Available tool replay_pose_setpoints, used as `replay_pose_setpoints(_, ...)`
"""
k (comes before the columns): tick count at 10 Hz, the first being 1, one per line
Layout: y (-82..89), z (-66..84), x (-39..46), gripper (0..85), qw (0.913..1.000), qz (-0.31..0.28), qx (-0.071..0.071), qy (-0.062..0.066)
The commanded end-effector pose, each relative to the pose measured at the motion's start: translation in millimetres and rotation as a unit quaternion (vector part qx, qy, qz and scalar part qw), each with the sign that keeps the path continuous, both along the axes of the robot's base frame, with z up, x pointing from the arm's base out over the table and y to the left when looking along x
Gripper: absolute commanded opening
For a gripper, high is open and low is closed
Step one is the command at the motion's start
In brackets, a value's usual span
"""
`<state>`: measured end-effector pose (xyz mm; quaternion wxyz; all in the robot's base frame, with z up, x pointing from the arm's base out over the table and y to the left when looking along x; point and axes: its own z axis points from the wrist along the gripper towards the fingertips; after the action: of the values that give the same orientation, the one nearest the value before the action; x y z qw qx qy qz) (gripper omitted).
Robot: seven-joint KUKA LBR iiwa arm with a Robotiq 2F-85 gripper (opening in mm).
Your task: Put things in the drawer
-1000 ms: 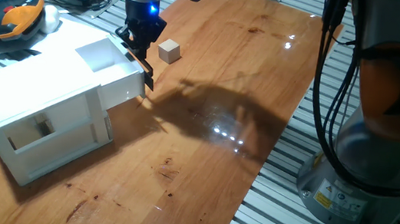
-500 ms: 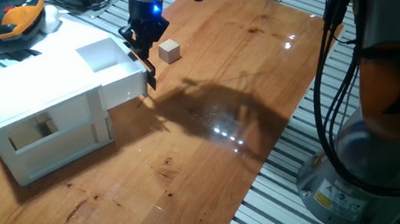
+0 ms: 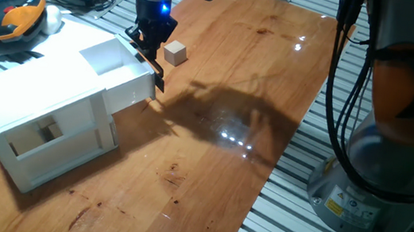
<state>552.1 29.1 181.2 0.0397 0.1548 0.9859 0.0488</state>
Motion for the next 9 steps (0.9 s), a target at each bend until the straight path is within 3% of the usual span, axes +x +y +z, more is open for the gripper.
replay_pose_setpoints(1, -0.5, -0.5, -0.3, 0.0, 1.0000, 0.001, -0.001, 0.000)
replay_pose_setpoints(9, -6.5, -3.7, -5.0, 0.0, 1.0000, 0.003, 0.002, -0.002)
